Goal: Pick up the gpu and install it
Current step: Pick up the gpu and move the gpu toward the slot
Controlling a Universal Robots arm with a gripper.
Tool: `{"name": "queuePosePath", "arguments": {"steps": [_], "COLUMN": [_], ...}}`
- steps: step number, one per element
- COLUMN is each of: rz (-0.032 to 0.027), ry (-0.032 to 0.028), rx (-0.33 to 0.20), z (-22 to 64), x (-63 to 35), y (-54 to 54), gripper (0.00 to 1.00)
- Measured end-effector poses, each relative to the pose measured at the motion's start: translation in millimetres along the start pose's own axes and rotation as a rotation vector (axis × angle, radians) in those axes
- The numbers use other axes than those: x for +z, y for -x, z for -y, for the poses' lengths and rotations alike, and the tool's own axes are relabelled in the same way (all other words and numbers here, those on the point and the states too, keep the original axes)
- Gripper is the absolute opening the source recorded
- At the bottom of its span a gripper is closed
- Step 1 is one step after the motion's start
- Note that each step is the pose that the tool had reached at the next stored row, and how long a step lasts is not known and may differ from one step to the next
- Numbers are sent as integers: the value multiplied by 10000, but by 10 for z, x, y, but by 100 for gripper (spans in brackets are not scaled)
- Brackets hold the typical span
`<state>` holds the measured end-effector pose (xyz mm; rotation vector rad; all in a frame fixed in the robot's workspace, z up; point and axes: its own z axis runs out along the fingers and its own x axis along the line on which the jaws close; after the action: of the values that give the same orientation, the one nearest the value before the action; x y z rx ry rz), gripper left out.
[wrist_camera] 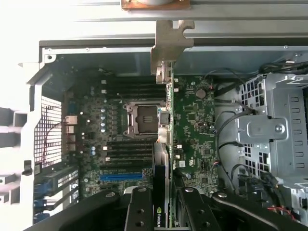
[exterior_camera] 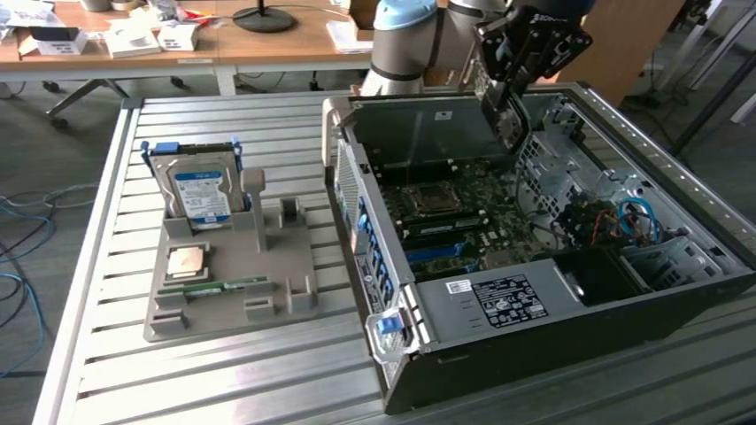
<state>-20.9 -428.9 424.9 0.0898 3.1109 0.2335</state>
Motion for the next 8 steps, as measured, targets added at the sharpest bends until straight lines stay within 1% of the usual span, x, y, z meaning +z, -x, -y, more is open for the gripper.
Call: {"name": "queuePosePath", "arguments": {"steps": [5, 8], "rz": [-11, -19], "ry": [9, 15], "rx": [-63, -115], "z": [-6, -8], "x": [1, 3], "y": [112, 153], "gripper": [26, 26]}}
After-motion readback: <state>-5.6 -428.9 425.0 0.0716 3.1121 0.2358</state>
